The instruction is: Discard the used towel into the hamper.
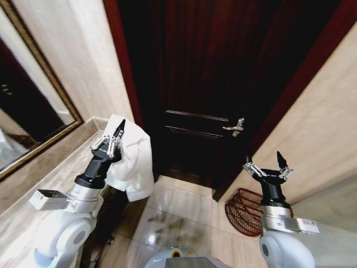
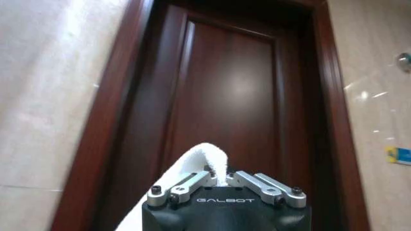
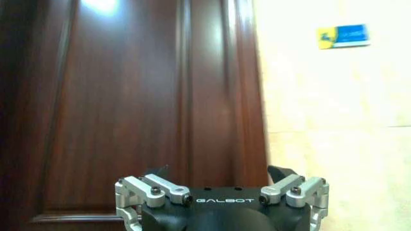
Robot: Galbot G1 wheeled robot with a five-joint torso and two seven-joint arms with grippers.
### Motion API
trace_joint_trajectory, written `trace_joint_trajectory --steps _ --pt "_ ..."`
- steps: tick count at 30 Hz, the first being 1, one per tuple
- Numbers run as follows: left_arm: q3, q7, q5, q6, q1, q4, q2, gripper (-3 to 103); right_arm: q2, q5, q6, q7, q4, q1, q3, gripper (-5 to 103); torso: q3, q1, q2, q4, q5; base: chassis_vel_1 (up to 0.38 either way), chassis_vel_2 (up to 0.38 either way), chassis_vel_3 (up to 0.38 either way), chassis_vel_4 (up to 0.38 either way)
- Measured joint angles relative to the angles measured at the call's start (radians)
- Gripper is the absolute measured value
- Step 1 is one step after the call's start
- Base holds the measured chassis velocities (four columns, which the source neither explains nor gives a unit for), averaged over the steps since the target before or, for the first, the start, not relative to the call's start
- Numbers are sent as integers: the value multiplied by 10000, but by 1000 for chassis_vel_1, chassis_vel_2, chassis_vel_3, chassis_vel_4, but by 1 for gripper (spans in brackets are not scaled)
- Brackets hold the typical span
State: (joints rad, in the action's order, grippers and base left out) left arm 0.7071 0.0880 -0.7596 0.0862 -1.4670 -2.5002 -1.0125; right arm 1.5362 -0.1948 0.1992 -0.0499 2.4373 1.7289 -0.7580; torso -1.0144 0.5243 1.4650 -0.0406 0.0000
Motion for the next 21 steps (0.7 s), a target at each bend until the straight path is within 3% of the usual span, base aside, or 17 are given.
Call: trace_joint_trajectory --steps 7,21 --pt "24 -41 -377 11 85 1 301 2 -36 72 -225 -317 46 -48 -7 100 0 0 -1 1 1 -110 -125 -123 -117" --pt "-169 -81 -594 -8 -25 2 214 2 -42 51 -689 -808 171 -24 -23 100 0 0 -1 0 -2 -128 -129 -130 -130"
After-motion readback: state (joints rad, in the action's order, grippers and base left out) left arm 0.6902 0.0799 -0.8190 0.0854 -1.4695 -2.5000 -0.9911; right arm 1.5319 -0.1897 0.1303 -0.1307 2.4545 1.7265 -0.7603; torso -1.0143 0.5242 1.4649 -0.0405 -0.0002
